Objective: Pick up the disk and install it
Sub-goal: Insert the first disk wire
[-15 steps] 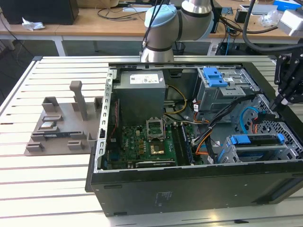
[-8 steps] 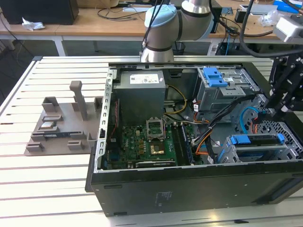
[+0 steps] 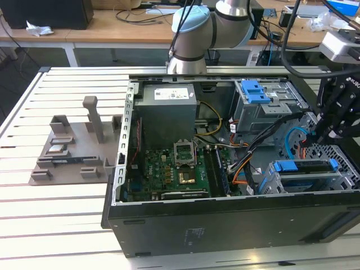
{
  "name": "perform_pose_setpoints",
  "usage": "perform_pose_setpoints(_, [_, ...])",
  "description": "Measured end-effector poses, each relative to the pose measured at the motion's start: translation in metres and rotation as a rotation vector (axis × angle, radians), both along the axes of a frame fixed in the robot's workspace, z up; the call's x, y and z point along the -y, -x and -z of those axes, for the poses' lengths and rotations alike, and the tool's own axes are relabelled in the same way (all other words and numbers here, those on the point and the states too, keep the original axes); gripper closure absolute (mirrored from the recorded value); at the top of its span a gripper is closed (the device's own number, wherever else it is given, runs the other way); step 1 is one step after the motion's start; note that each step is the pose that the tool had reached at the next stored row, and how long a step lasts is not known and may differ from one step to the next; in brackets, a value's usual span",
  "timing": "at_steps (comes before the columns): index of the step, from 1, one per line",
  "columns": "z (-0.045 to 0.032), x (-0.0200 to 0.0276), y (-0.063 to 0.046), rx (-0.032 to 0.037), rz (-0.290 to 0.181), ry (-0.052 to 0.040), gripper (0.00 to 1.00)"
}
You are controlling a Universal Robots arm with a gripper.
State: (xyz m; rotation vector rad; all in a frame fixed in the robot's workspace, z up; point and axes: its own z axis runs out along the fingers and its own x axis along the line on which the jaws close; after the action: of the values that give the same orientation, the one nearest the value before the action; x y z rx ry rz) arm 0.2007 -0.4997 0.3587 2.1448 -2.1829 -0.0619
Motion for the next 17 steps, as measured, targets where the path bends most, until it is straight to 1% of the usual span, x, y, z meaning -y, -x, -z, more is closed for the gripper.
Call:
perform_pose_setpoints(1, [0.0,0.0,0.0,0.0,0.0,0.0,0.78])
perform_pose_setpoints(2, [0.0,0.0,0.0,0.0,0.0,0.0,0.83])
perform_pose_setpoints(5, [0.0002,0.0005,0.0,-0.0001,0.0,-0.0002,0.83])
perform_pose_setpoints(6, [0.0001,0.0025,0.0,0.0,0.0,0.0001,0.83])
perform_pose_setpoints(7, [0.0004,0.0071,0.0,0.0,0.0,0.0,0.83])
perform_pose_setpoints(9, [0.001,0.014,0.001,0.0,0.0,0.0,0.83])
perform_pose_setpoints(10, [0.0028,0.0225,0.003,0.0,0.0,0.0,0.83])
perform_pose_setpoints(11, [0.0055,0.0288,0.005,-0.0001,0.0,0.0001,0.83])
perform_pose_setpoints(15, [0.0133,0.0294,0.007,0.0,0.0,0.0001,0.83])
perform_pose_setpoints(17, [0.0143,0.0302,0.007,0.0,0.0,0.0001,0.83])
